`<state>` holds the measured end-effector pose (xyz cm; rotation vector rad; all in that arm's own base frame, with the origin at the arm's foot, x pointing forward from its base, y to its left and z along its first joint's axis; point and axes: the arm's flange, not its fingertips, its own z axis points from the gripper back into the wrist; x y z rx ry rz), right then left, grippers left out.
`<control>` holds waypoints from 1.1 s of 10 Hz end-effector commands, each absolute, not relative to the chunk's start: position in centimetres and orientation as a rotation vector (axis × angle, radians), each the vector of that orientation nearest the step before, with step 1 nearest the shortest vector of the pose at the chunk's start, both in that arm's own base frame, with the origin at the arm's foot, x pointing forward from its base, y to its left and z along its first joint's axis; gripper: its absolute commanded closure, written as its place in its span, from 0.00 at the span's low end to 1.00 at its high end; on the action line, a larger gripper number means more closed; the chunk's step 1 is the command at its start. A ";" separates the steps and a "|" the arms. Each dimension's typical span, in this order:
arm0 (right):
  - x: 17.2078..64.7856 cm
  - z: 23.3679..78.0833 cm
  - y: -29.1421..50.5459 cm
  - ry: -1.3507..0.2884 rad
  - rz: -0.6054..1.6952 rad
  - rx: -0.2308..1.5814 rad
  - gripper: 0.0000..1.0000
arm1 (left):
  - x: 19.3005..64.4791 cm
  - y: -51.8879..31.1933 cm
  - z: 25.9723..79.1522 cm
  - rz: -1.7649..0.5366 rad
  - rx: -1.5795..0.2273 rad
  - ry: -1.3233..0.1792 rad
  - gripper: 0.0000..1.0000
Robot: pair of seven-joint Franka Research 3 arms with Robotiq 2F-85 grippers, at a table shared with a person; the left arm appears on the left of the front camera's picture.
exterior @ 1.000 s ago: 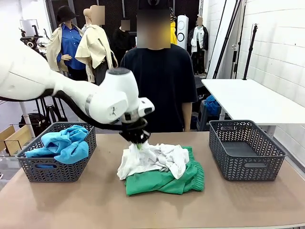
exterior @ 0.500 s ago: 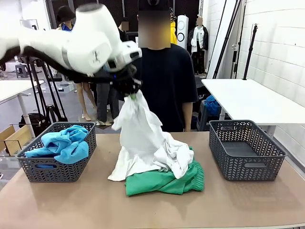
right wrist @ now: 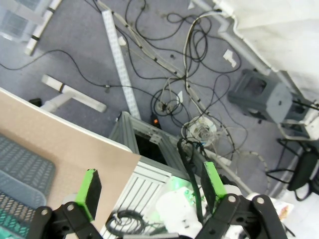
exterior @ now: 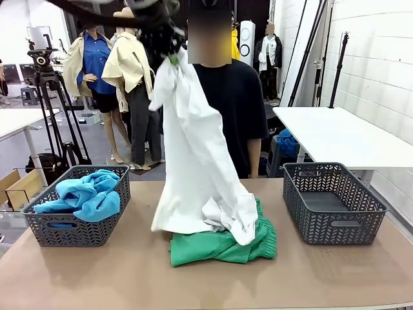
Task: Sort the tops and bottoms.
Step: Lift clothes from the center of the table with your left hand, then sort the clothes according to human instructions.
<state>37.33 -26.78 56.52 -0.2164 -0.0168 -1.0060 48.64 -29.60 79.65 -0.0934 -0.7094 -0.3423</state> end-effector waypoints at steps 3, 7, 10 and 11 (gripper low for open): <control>37.2 56.5 -26.7 -0.017 -1.001 -0.213 0.00 | 46.3 -31.8 94.5 -0.218 -0.105 -0.884 1.00; 37.2 56.5 -26.7 -0.017 -1.001 -0.213 0.00 | 43.1 -31.0 102.0 -0.109 -0.158 -0.991 1.00; 37.2 56.5 -26.7 -0.017 -1.001 -0.213 0.00 | 40.6 -28.3 96.6 -0.124 -0.153 -0.985 1.00; 37.2 56.5 -26.7 -0.017 -1.001 -0.213 0.00 | 40.6 -28.3 96.6 -0.124 -0.153 -0.985 1.00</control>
